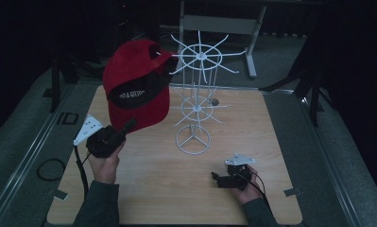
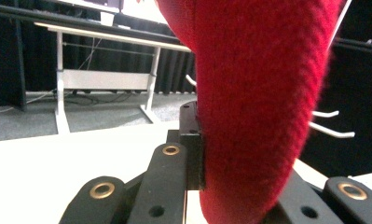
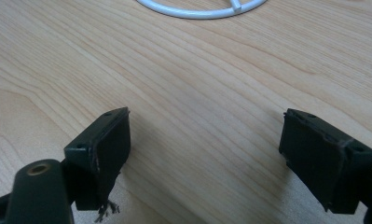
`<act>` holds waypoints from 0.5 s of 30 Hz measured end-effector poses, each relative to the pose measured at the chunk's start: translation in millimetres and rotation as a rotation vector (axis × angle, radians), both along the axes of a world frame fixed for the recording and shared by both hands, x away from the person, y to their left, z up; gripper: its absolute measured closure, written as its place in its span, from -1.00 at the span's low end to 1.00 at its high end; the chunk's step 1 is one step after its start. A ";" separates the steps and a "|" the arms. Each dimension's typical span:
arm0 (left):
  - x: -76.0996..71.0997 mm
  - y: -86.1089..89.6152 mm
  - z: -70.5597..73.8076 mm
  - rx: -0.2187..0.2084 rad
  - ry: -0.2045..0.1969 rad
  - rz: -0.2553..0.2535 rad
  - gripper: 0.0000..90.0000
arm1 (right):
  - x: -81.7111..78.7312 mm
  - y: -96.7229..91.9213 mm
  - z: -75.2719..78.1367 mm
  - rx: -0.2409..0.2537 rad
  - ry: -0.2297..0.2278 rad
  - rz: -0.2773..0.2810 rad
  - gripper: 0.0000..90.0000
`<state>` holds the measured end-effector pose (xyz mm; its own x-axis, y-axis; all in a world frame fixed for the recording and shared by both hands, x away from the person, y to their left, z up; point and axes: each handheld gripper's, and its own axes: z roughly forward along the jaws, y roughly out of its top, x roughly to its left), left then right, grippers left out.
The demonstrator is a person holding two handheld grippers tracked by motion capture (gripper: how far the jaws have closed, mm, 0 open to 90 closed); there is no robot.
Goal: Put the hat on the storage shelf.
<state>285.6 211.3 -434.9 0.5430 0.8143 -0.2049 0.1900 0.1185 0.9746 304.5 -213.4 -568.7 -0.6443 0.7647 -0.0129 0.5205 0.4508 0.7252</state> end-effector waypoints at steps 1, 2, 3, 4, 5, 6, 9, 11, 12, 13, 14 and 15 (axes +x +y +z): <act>-0.4 -0.7 -1.8 0.004 0.002 -0.003 0.87 | 0.0 0.0 0.0 0.000 0.001 0.000 -0.64; -0.9 -1.4 -3.5 0.011 0.004 -0.003 0.87 | 0.0 -0.1 0.0 -0.001 0.000 0.001 -0.64; -1.5 -2.6 -5.2 0.013 0.004 -0.004 0.87 | 0.0 0.0 0.0 -0.001 0.001 0.000 -0.64; -1.9 -3.7 -6.9 0.016 0.007 -0.005 0.87 | 0.0 0.0 0.0 -0.001 0.000 0.001 -0.64; -2.2 -4.6 -8.6 0.021 0.009 -0.005 0.87 | 0.0 -0.1 0.0 -0.001 0.000 0.001 -0.64; -2.4 -5.4 -10.4 0.022 0.012 -0.010 0.87 | 0.0 -0.1 0.0 -0.002 0.000 0.000 -0.64; -2.3 -8.7 -14.2 0.036 0.023 -0.013 0.88 | 0.0 -0.1 0.1 -0.002 0.001 0.001 -0.64; -2.5 -10.6 -15.4 0.046 0.022 -0.009 0.87 | 0.1 -0.2 0.0 -0.004 0.000 0.002 -0.64; -2.7 -11.0 -16.0 0.048 0.024 -0.009 0.87 | 0.1 -0.2 0.0 -0.003 -0.001 0.002 -0.64; -3.1 -11.3 -16.7 0.052 0.025 -0.009 0.87 | 0.0 -0.2 0.1 -0.003 0.001 0.002 -0.64; -3.5 -11.5 -17.5 0.057 0.022 -0.009 0.87 | 0.0 -0.2 0.1 -0.003 0.000 0.002 -0.64; -4.1 -11.9 -18.3 0.061 0.022 -0.008 0.87 | 0.0 -0.2 0.1 -0.003 0.000 0.002 -0.64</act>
<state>281.6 199.3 -453.2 0.5457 0.8212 -0.1671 0.2125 0.0572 0.9755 304.5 -213.6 -568.6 -0.6460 0.7632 -0.0155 0.5193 0.4542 0.7239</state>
